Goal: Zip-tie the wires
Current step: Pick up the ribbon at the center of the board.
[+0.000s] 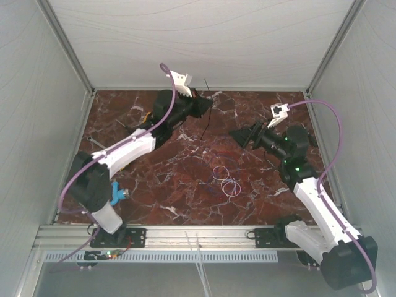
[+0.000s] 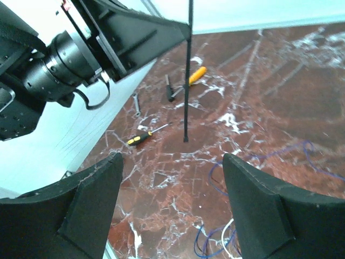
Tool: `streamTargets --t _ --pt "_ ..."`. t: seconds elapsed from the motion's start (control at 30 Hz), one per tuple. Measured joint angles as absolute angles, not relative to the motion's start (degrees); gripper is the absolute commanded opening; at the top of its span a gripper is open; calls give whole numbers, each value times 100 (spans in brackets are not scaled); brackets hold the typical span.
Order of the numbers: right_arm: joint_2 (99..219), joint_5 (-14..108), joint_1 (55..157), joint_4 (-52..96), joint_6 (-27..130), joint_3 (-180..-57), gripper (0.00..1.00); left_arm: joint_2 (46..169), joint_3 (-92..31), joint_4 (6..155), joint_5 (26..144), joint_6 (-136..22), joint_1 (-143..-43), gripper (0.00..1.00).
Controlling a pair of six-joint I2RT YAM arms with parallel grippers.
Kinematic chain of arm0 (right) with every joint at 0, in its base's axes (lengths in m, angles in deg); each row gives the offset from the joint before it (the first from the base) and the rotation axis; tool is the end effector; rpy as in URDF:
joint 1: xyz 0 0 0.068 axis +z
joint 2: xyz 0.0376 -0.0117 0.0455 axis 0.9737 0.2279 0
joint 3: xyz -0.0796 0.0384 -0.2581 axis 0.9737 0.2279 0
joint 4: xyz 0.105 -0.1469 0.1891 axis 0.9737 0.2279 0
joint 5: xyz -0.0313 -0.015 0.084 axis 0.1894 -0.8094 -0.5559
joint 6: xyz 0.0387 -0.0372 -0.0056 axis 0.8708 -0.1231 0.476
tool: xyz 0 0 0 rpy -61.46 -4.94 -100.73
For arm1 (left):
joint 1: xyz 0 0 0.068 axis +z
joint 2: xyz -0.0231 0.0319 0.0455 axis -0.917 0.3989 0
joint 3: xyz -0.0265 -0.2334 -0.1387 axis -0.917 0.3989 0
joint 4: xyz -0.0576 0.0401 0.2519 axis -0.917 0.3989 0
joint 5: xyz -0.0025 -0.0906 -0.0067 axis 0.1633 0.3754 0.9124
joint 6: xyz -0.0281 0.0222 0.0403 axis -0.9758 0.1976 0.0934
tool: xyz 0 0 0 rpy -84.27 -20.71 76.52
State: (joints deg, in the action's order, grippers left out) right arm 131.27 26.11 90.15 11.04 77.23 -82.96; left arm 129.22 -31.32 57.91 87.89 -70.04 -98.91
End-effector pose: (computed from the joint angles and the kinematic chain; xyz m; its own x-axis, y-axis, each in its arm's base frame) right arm 0.2099 0.0675 0.3208 -0.4049 0.3860 -0.8289 -0.5390 0.6315 0.5574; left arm 0.3434 -0.2261 0.3270 -0.2845 -0.3004 -0.9104 0.6267 0.6604 -0.4137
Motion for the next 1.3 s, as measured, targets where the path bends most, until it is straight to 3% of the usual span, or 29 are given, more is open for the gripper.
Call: streamTargets --t 0.37,0.6,0.97,1.17,1.3 --pt "13054 3199 10527 929 7132 -8644 65 11254 -1430 5089 8843 -5044 -10969 0" --pt "12842 3759 10659 1445 7128 -9016 58 10705 -772 4987 8426 -3822 -11382 0" --pt "13404 5674 11572 3034 6984 -10469 51 10579 -741 5166 7014 -2032 -12359 0" --pt "13610 6697 11961 3471 6818 -10598 45 10633 -822 5290 6500 -1669 -12556 0" --pt "13686 6992 12029 3535 6794 -10596 36 10657 -903 5325 6312 -1529 -12648 0"
